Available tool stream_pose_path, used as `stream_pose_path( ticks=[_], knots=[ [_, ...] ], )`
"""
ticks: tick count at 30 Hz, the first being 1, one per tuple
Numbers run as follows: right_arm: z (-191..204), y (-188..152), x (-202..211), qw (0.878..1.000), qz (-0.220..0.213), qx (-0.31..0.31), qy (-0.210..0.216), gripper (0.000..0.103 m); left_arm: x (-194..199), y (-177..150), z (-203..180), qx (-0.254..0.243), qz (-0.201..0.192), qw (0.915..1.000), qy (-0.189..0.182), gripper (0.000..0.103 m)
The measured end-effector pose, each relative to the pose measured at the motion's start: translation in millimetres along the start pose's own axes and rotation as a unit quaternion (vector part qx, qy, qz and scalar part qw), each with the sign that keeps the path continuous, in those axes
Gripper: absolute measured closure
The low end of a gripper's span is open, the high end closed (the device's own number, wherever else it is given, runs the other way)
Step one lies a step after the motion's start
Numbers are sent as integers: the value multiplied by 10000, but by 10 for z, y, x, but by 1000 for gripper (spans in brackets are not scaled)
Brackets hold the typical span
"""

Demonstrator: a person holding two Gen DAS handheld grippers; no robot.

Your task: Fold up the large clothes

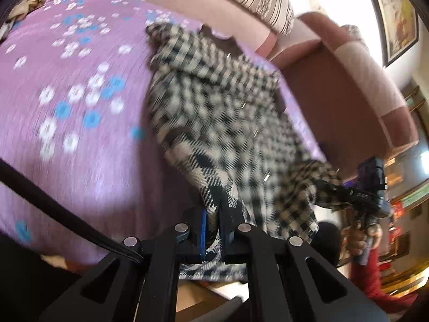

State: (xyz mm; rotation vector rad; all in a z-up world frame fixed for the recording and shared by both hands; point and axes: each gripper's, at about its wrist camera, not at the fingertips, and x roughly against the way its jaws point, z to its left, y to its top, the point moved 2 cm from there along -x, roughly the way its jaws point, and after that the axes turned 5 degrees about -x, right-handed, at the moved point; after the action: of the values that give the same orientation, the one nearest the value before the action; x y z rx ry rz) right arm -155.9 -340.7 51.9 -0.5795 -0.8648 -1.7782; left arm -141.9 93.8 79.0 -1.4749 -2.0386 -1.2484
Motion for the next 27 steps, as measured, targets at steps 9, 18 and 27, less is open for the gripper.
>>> stream_pose_path(
  ticks=[9,18,27],
  knots=[
    [158,1597,-43,9919,-1265,-124,-25,93,-485,1811,247,507,-618,9947,648,96],
    [-223,2524,-617,9734,-1893,-454,-1208,49,-918,2441,891,1513,-849,9836,496,45],
    [-159,2369,-467,9679,-2198,-386,-1152,48,-678,2306,713,917,-1086,9861,864,31]
  ],
)
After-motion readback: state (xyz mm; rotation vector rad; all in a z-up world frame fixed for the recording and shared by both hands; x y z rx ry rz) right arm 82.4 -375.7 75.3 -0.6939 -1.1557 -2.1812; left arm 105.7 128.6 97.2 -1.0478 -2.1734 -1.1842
